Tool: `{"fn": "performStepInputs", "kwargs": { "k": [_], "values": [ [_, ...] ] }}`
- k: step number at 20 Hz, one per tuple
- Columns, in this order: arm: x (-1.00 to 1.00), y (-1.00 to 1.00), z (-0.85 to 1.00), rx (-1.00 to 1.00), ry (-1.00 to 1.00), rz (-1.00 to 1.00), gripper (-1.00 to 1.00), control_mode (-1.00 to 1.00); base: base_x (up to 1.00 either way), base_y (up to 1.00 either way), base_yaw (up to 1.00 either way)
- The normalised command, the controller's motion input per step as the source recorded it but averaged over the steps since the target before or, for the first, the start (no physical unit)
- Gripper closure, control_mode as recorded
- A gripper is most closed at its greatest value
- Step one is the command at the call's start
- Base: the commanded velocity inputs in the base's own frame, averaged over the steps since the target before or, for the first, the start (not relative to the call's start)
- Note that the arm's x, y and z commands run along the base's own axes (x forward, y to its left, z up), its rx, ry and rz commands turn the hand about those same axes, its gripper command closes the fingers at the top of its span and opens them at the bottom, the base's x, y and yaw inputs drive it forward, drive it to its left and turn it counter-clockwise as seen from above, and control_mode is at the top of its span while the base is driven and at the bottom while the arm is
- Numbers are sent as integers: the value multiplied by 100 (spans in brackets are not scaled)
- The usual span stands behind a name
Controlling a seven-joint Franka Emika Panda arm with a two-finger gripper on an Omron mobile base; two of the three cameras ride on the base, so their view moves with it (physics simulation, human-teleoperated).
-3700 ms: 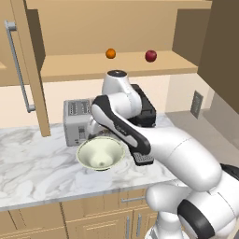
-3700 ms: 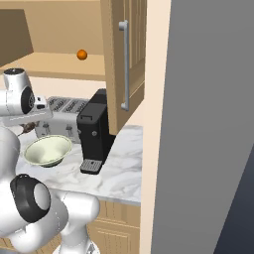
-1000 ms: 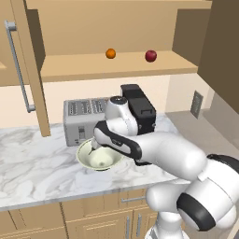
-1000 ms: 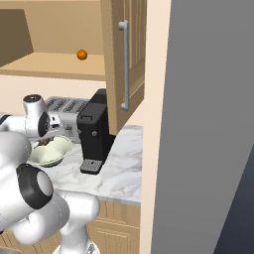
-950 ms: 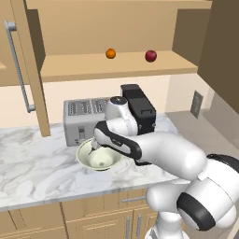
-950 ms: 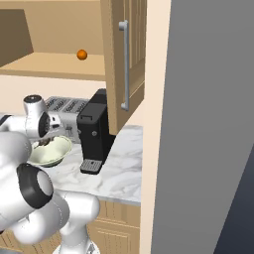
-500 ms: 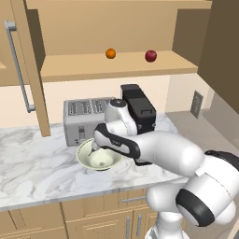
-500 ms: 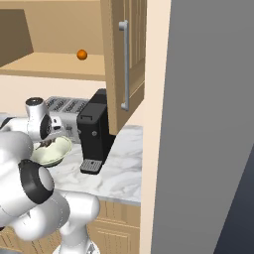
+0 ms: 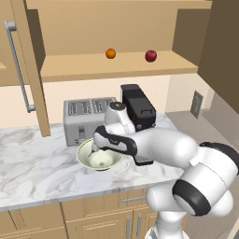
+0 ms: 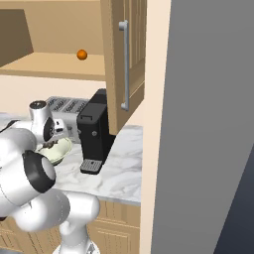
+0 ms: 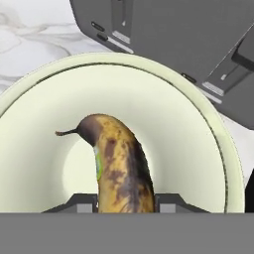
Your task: Open the cabinet. Pick the banana and apple from the cabinet and place them into the bowl. Then close the cabinet.
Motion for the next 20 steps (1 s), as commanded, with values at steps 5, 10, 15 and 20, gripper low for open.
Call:
{"fn": "performStepInputs", "kwargs": {
  "k": [5,10,15,20],
  "values": [
    [11,0,-4,0,0,0,100,-100,0,0,0],
    [0,1,-16,0,0,0,100,-100,0,0,0],
    [0,5,-28,0,0,0,100,-100,0,0,0],
    [1,3,-20,0,0,0,100,-100,0,0,0]
  ]
}}
